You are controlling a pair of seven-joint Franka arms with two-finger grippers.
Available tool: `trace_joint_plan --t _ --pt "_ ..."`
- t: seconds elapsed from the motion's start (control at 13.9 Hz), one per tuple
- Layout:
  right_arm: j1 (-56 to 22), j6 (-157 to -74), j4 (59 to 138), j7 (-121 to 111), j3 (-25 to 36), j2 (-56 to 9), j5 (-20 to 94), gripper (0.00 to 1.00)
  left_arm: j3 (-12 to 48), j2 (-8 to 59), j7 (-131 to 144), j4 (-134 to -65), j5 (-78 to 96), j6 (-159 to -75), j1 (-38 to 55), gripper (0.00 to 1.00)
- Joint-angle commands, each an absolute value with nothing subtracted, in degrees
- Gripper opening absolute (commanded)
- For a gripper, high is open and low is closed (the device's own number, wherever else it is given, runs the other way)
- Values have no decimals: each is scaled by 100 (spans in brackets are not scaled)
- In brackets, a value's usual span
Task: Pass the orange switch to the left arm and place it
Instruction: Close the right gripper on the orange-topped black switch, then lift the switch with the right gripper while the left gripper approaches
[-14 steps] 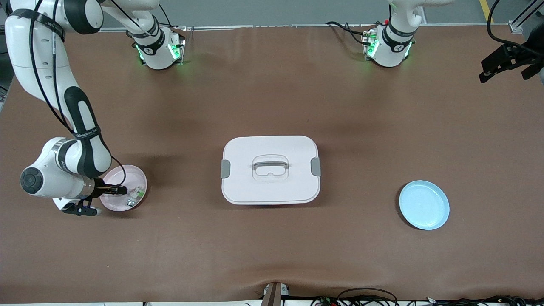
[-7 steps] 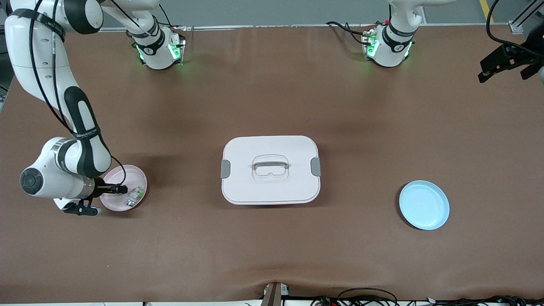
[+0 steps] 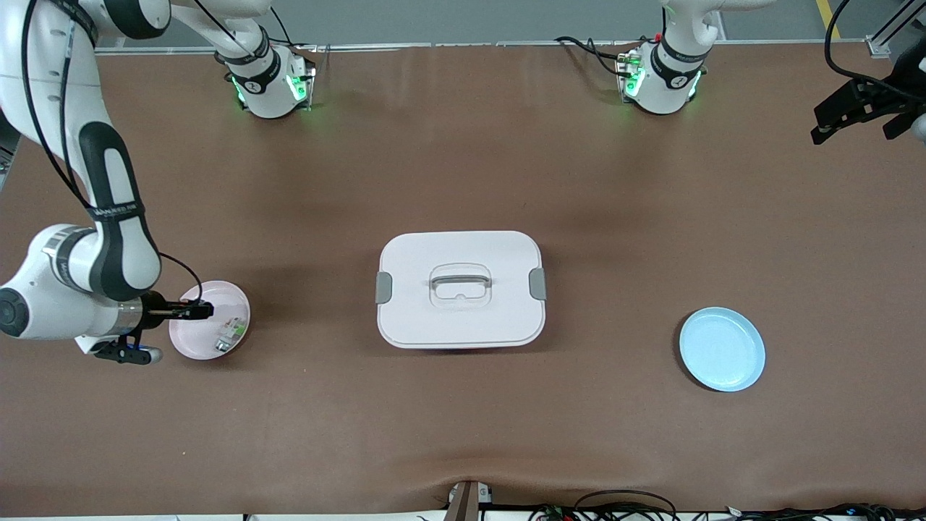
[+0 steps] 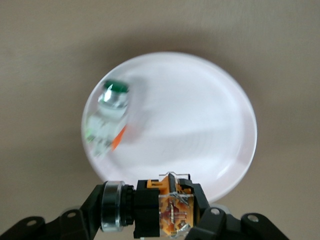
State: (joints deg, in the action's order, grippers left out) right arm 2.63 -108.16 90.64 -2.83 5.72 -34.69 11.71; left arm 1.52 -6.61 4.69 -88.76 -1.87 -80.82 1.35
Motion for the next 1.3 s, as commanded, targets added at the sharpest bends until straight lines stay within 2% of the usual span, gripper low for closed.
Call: trace_joint_plan --t 0.0,0.14,0.5,0.94,1.23 --pt "-8 -10329 9158 603 501 -3033 1274 27 185 -773 360 -8921 -202 -8121 105 100" --pt "-315 -10047 9149 1376 457 -2814 1309 27 185 -773 360 -8921 -202 -8121 105 100" --pt "-501 -9414 8921 2397 457 -2672 2705 27 167 -765 334 -8903 -167 -8077 79 100" --pt "-904 -9387 8860 3522 457 -2566 3566 27 167 -616 369 -8868 1001 -8270 131 100" --pt "-1396 -9457 8544 4726 457 -2566 4226 27 693 -606 562 -8868 975 -8262 264 100"
